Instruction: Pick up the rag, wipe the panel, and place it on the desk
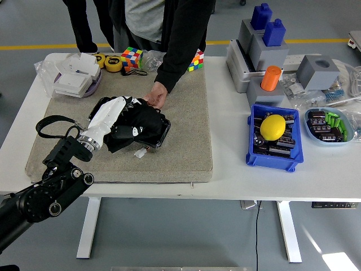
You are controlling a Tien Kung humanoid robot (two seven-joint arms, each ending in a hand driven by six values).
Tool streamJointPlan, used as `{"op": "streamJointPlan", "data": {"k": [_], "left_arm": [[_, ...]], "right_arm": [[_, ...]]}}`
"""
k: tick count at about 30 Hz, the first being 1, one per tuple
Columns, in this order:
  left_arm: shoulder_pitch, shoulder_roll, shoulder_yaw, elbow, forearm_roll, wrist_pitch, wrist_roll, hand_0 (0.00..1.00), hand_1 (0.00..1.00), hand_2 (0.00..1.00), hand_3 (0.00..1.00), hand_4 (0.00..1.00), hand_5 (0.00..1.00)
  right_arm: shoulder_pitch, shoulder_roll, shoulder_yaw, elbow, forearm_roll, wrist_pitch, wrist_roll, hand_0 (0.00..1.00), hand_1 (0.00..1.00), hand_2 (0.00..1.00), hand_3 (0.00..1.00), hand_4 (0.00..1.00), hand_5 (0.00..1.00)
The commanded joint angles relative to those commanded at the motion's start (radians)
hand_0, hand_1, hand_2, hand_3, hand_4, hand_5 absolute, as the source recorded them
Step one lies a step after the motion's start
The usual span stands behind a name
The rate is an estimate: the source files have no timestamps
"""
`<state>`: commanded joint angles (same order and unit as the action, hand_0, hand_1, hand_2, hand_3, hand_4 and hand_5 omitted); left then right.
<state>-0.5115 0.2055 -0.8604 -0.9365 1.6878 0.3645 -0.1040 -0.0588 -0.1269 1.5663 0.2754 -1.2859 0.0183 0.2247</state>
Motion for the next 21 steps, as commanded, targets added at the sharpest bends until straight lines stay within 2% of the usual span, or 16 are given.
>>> {"op": "streamJointPlan", "data": {"k": [21], "left_arm": [[-0.041, 0.008, -0.194, 0.228, 0.025, 0.021, -0.04, 0.228, 0.329, 0.422, 0.557, 0.756, 0.002]], "right_arm": [[0.001, -0.003, -0.006, 0.001, 0.002, 0.0, 0.0, 0.59, 0.566, 0.482, 0.522, 0.908, 0.368]]}}
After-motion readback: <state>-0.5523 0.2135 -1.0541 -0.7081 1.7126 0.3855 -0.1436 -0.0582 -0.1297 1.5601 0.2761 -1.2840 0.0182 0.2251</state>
